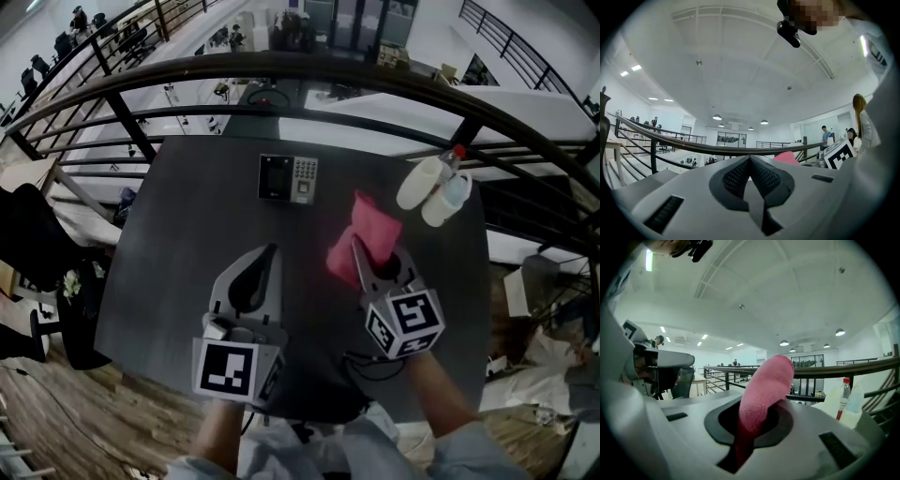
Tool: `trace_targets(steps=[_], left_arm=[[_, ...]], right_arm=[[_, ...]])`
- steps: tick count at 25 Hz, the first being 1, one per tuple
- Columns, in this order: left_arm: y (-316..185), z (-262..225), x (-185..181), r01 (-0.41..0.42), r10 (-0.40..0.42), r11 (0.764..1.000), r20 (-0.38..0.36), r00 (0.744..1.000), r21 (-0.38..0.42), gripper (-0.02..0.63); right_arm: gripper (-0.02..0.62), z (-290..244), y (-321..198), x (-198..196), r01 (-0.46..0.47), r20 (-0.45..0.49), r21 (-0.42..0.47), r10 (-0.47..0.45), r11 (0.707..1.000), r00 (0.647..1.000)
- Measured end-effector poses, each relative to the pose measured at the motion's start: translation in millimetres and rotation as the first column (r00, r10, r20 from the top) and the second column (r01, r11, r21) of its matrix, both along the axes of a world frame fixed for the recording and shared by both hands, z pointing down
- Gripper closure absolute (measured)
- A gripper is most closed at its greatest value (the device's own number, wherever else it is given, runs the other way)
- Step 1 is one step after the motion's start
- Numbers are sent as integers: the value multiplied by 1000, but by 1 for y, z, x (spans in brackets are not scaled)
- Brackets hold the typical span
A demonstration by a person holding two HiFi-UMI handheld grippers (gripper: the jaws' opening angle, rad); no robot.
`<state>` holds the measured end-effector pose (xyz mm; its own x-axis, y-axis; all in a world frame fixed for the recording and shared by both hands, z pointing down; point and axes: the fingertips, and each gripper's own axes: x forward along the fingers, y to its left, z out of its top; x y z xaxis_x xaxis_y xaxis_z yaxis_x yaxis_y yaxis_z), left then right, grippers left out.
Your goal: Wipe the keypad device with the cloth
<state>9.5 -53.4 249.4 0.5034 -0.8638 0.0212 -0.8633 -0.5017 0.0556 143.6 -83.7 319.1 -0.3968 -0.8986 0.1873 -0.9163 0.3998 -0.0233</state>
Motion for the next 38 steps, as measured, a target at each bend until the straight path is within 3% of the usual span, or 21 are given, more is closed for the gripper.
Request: trace_targets(steps=[10,19,31,38], left_arm=[[40,-24,32,-2,2,999,4,1000,35,592],[66,-33,48,29,-28,997,-3,1000,66,592],[80,-31,67,25,-25,997,-8,1000,73,592],[83,-34,72,22,-22,997,-3,1000,75,592]], right_arm=[[566,-40,51,30,-26,34,79,23,997,999],[566,-41,88,40,0,27,98,-3,995,1000],[566,-42,111,56,-22,11,128,20,992,1000],[566,-48,113,60,-41,49,129,35,991,998]])
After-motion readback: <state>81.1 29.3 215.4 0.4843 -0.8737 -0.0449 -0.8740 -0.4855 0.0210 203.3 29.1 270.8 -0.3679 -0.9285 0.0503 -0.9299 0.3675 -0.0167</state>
